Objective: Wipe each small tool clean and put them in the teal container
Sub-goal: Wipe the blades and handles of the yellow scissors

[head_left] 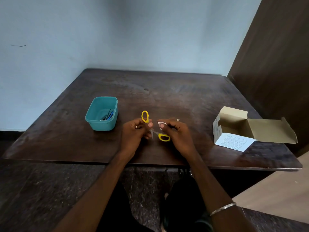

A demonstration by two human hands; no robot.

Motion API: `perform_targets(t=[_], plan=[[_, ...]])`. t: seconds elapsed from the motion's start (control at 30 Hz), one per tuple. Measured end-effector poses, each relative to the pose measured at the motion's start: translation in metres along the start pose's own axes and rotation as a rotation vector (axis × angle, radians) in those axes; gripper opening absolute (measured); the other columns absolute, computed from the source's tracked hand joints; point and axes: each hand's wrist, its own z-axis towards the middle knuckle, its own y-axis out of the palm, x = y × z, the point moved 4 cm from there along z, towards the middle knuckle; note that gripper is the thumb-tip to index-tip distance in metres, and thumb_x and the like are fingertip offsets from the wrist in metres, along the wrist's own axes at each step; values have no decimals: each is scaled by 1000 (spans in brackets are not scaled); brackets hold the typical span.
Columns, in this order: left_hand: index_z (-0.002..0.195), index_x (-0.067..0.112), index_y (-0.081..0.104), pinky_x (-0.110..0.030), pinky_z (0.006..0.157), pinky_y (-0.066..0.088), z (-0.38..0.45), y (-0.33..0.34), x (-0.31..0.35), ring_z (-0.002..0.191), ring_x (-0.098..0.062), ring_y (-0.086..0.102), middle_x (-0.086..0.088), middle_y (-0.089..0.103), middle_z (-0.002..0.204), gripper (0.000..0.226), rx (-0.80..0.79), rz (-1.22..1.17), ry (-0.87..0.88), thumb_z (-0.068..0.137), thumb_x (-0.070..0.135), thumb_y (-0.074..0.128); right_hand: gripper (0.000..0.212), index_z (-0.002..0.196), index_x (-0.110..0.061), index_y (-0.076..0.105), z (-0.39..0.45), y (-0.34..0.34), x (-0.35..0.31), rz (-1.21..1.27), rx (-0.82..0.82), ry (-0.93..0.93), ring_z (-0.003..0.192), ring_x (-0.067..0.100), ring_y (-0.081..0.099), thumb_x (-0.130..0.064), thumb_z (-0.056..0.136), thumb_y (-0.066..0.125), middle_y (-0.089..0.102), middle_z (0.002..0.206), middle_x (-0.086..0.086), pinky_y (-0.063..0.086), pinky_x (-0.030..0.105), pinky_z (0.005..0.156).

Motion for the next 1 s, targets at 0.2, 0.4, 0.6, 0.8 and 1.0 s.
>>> perform_targets(t=[0.2,0.4,0.6,0.8,1.0], plan=[[93,15,75,-31,55,54,-2,2,4,52,-21,63,-9,72,67,11,-11,43,30,85,8,72,12,86,-15,76,-1,5,-2,8,-10,48,73,4,67,-4,82,76,75,78,-6,52,19,68],[91,18,75,-30,55,55,-3,2,5,52,-20,64,-10,73,69,13,-4,46,30,83,8,74,7,86,-15,80,-4,5,-1,-100,-44,58,68,5,63,-14,80,81,74,80,3,49,21,64],[92,19,75,-29,54,55,-4,2,8,53,-18,66,-10,74,72,12,-13,93,69,85,10,73,14,74,-16,77,-6,2,-8,-135,-25,64,57,0,57,-22,87,76,67,62,-4,43,16,56],[97,17,74,-26,54,55,-4,1,7,55,-18,66,-9,73,72,14,-23,105,83,85,10,73,1,82,-9,78,-6,6,-10,-151,-58,121,56,-1,59,-9,81,79,71,69,-3,46,13,56],[89,4,72,-26,52,52,-2,0,3,51,-20,63,-7,69,62,5,-10,126,89,85,7,73,12,70,-16,76,-7,5,-12,-195,-63,139,56,1,61,-8,79,77,70,62,-7,48,15,56]])
